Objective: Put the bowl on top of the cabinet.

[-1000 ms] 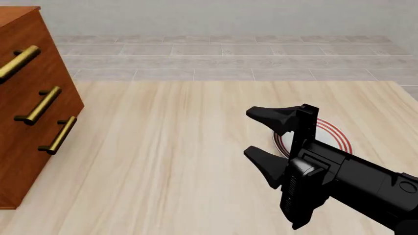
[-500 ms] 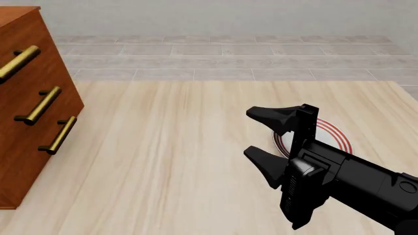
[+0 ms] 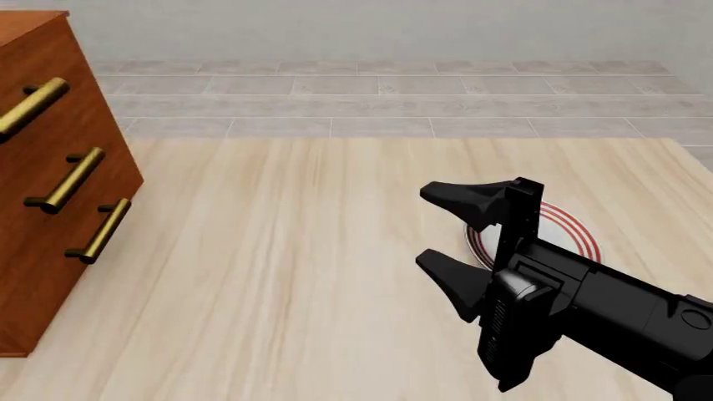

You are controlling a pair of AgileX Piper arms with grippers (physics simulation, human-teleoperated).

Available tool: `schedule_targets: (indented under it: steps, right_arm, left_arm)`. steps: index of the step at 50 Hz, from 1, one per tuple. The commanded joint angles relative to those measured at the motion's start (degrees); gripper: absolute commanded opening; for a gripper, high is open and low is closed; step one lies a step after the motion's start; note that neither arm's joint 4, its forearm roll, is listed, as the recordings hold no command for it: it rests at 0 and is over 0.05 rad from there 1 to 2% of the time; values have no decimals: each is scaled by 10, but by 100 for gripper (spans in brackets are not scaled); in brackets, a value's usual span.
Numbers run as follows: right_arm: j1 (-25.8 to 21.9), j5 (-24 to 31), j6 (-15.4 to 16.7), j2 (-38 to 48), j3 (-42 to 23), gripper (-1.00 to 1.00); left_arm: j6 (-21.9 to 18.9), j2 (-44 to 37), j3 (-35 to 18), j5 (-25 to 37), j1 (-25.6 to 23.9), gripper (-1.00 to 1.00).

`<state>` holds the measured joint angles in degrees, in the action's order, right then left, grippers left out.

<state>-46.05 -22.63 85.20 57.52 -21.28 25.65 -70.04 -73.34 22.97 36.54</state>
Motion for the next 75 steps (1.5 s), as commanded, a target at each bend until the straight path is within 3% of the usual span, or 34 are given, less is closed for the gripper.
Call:
schedule_targets:
  steps: [1,6,7,18,21,24,26,29,54,56,57,58,59,61,67,69,70,72,73,75]
  right_arm:
    - [0,0,0,0,0,100]
    - [0,0,0,0,0,100]
    - [0,0,0,0,0,100]
    - [0,0,0,0,0,100]
    - [0,0,0,0,0,100]
    - [0,0,0,0,0,100]
    - [0,0,0,0,0,100]
    - [0,0,0,0,0,100]
    - [0,0,0,0,0,100]
    - [0,0,0,0,0,100]
    - [0,0,0,0,0,100]
    - [0,0,0,0,0,100]
    - [0,0,0,0,0,100]
    - [0,0,0,0,0,100]
    - [0,0,0,0,0,100]
    - [0,0,0,0,0,100]
    - [0,0,0,0,0,100]
    - [0,0,0,0,0,100]
    - [0,0,0,0,0,100]
    - [0,0,0,0,0,100]
  left_arm:
    - [-22,-7,-18,20,-2,-100]
    - [-28,-9,-16,17,-3,-100]
    - [-29,-9,-17,17,-2,100]
    - [-40,-5,-13,19,-5,100]
    - [-41,-3,15,-7,-6,100]
    - [-41,-5,-15,21,-8,100]
    - [-40,0,22,-12,-8,100]
    - [-39,-3,-24,28,-9,100]
    - [-31,25,-70,72,-26,100]
    - [-31,29,-71,75,-29,100]
    - [-31,43,-26,41,-30,100]
    - [-30,39,-48,57,-30,100]
    - [-30,45,-30,45,-31,100]
    - [-30,38,-79,83,-32,100]
    - [-28,52,-91,99,-36,100]
    - [-28,53,-92,99,-33,100]
    - [-27,64,-63,79,-35,100]
    - [-27,64,-92,104,-37,100]
    - [-28,77,-55,77,-37,100]
    - [-28,85,-48,76,-41,100]
